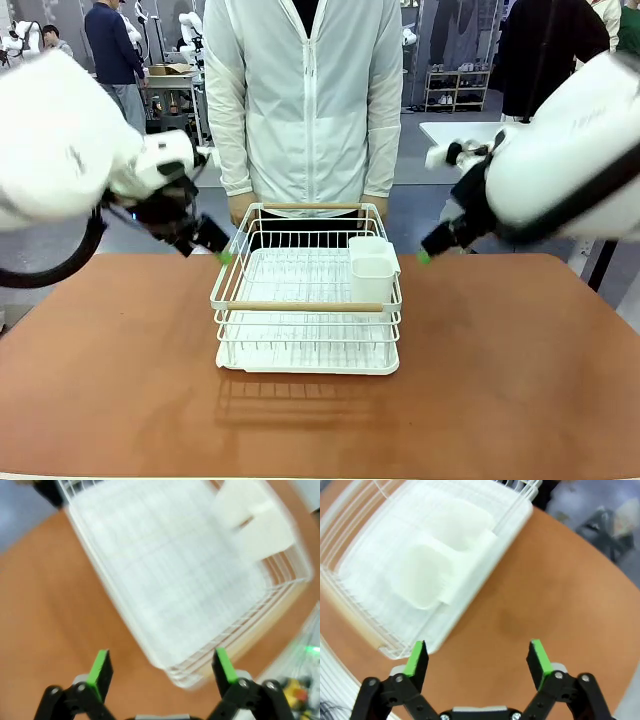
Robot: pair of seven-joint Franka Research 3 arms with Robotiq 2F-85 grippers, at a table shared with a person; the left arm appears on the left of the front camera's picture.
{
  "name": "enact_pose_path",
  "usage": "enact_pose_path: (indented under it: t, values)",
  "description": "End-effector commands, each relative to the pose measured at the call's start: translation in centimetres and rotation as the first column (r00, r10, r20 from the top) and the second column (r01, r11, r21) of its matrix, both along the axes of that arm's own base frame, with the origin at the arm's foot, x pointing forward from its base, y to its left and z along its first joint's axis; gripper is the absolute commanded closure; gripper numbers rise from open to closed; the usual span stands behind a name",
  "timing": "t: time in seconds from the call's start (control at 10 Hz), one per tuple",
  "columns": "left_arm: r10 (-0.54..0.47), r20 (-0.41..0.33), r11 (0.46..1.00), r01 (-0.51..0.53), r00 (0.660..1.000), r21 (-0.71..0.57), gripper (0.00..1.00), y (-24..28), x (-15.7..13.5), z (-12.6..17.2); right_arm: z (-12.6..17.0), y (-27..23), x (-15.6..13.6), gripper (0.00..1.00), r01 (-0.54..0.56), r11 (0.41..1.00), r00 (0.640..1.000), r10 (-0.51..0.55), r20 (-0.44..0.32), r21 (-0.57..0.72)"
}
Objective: Clean the table.
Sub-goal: Pick up the Lint Roller when the human hands it over.
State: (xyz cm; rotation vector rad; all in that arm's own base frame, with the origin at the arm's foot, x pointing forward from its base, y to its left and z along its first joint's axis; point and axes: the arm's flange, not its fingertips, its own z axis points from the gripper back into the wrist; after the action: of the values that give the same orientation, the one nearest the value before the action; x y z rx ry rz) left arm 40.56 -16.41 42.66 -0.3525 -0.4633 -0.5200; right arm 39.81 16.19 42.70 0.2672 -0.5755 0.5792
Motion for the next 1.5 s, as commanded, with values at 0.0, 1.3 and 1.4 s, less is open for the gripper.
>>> enact_pose_path:
  t: [0.0,1.3,1.4]
  values:
    - [0.029,-0.217,0.957,-0.090,0.976,-0.274,0.00,7.4,2.4,5.3,6.1,-8.7,1.3,0.00,-0.043,0.943,0.973,0.115,-0.199,0.330]
    - [0.286,-0.350,0.536,-0.452,0.892,-0.713,0.00,34.9,-1.9,8.1,4.0,-31.9,-1.5,0.00,0.318,0.476,0.890,0.149,-0.432,0.820]
    - [0.309,-0.377,0.513,-0.487,0.873,-0.707,0.00,35.7,-2.2,7.4,3.3,-32.6,-1.1,0.00,0.409,0.422,0.863,0.110,-0.494,0.809]
